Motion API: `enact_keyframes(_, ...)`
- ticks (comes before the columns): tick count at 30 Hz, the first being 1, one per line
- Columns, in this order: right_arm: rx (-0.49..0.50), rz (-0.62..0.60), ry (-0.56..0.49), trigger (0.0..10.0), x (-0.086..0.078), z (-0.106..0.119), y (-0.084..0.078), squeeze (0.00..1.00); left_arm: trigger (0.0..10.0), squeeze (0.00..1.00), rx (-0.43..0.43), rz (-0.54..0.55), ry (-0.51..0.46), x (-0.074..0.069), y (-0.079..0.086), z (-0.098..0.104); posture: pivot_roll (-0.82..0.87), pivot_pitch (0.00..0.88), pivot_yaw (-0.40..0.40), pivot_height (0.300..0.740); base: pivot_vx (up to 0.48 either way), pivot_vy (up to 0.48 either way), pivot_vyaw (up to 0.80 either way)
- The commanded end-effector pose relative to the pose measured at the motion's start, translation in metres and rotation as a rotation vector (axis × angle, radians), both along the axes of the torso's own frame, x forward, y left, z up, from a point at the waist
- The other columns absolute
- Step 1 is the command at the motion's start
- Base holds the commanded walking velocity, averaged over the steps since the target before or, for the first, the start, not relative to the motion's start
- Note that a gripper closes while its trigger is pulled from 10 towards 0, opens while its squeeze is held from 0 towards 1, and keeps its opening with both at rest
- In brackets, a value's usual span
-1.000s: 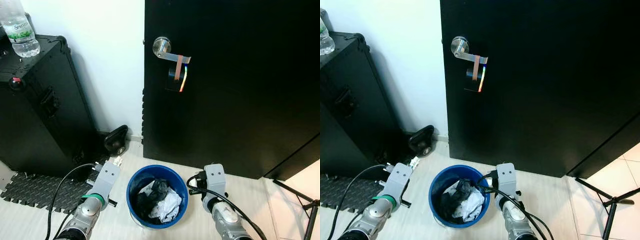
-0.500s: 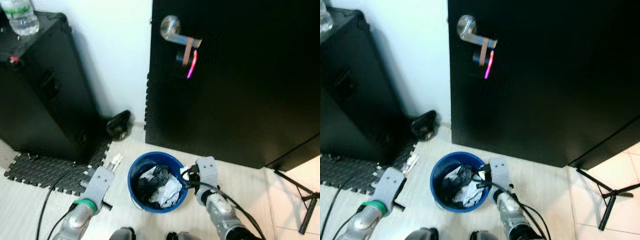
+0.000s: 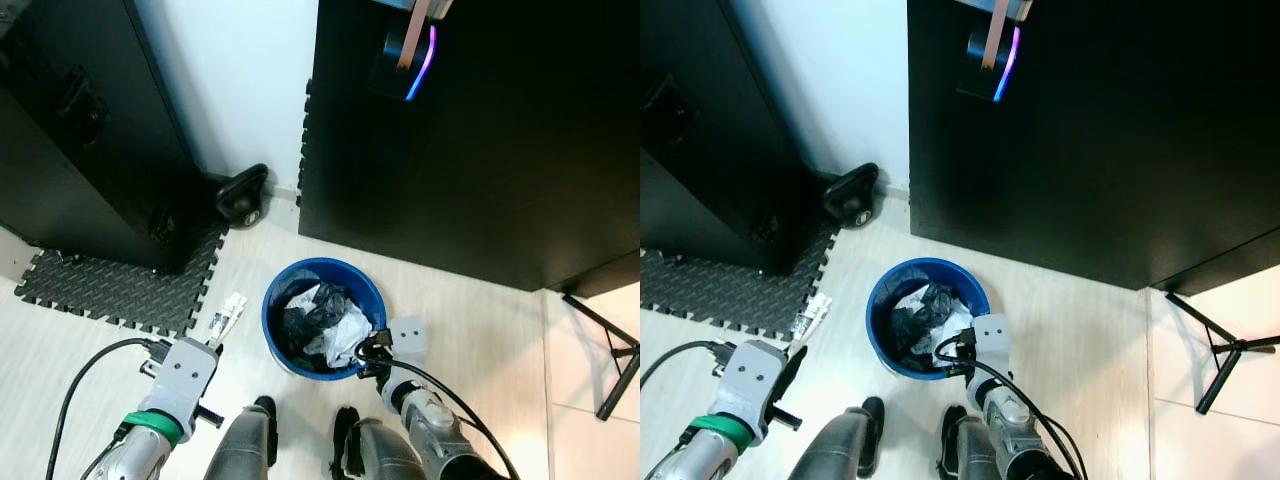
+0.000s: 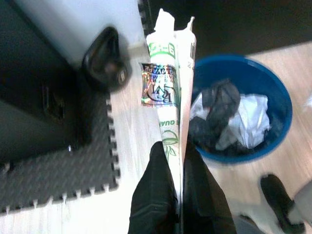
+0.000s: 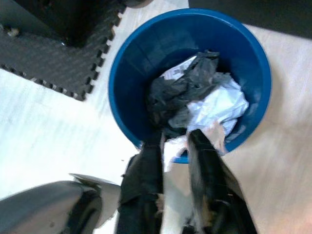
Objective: Clean up the room
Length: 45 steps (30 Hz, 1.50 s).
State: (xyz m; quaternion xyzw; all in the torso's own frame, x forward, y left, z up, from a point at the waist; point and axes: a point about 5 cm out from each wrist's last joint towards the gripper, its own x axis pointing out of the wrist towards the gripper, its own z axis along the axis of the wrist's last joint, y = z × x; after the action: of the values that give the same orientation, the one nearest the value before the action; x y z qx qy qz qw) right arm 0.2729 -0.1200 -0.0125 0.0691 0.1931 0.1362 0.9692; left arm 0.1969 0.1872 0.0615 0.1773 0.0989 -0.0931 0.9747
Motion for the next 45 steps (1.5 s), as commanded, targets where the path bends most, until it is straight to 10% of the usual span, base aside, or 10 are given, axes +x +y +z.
enact_keyframes(1, 0.05, -0.03, 0.04, 10.0, -0.007, -0.007, 0.0, 1.0, 10.0, 0.0, 0.003, 0.007, 0.066, -0.01, 0.002, -0.01, 0.3, 0.393, 0.009, 0.74, 0.0, 0.0, 0.0)
enact_keyframes(9, 0.093, -0.064, -0.008, 10.0, 0.006, 0.005, 0.0, 1.0, 10.0, 0.0, 0.003, 0.019, 0.094, -0.007, -0.002, -0.008, 0.29, 0.355, -0.001, 0.74, 0.0, 0.0, 0.0)
enact_keyframes(10, 0.081, -0.072, -0.022, 10.0, 0.009, 0.008, -0.002, 0.78, 10.0, 0.0, 0.002, 0.02, 0.093, -0.003, -0.004, -0.007, 0.27, 0.335, -0.005, 0.74, 0.0, 0.0, 0.0)
enact_keyframes(11, 0.081, -0.072, -0.022, 10.0, 0.009, 0.008, -0.002, 0.78, 10.0, 0.0, 0.002, 0.02, 0.093, -0.003, -0.004, -0.007, 0.27, 0.335, -0.005, 0.74, 0.0, 0.0, 0.0)
enact_keyframes(12, 0.058, -0.08, -0.044, 10.0, 0.013, 0.012, -0.006, 0.0, 10.0, 0.0, 0.002, 0.019, 0.09, 0.002, -0.005, -0.006, 0.27, 0.324, -0.008, 0.74, 0.0, 0.0, 0.0)
enact_keyframes(22, -0.03, -0.086, -0.24, 10.0, 0.035, 0.044, -0.027, 0.0, 10.0, 0.0, -0.051, 0.08, 0.12, 0.035, -0.007, -0.016, 0.18, 0.271, -0.024, 0.74, 0.0, 0.0, 0.0)
enact_keyframes(28, -0.16, -0.275, -0.407, 10.0, 0.034, 0.07, -0.081, 0.0, 10.0, 0.0, 0.051, 0.02, 0.281, 0.079, -0.01, -0.037, 0.07, 0.267, -0.022, 0.74, 0.0, 0.0, 0.0)
enact_keyframes(35, -0.2, -0.417, -0.428, 10.0, -0.004, 0.066, -0.127, 0.0, 10.0, 0.0, 0.09, -0.075, 0.197, 0.132, -0.023, -0.004, -0.03, 0.28, 0.012, 0.74, 0.0, 0.0, 0.0)
enact_keyframes(44, -0.164, -0.421, -0.446, 10.0, -0.022, 0.068, -0.119, 0.0, 10.0, 0.0, 0.231, -0.303, 0.015, 0.162, -0.047, 0.037, -0.07, 0.307, 0.021, 0.74, 0.0, 0.0, 0.0)
enact_keyframes(45, -0.155, -0.415, -0.465, 10.0, -0.021, 0.074, -0.114, 0.0, 10.0, 0.41, 0.262, -0.364, -0.045, 0.167, -0.055, 0.048, -0.07, 0.311, 0.021, 0.74, 0.0, 0.0, 0.0)
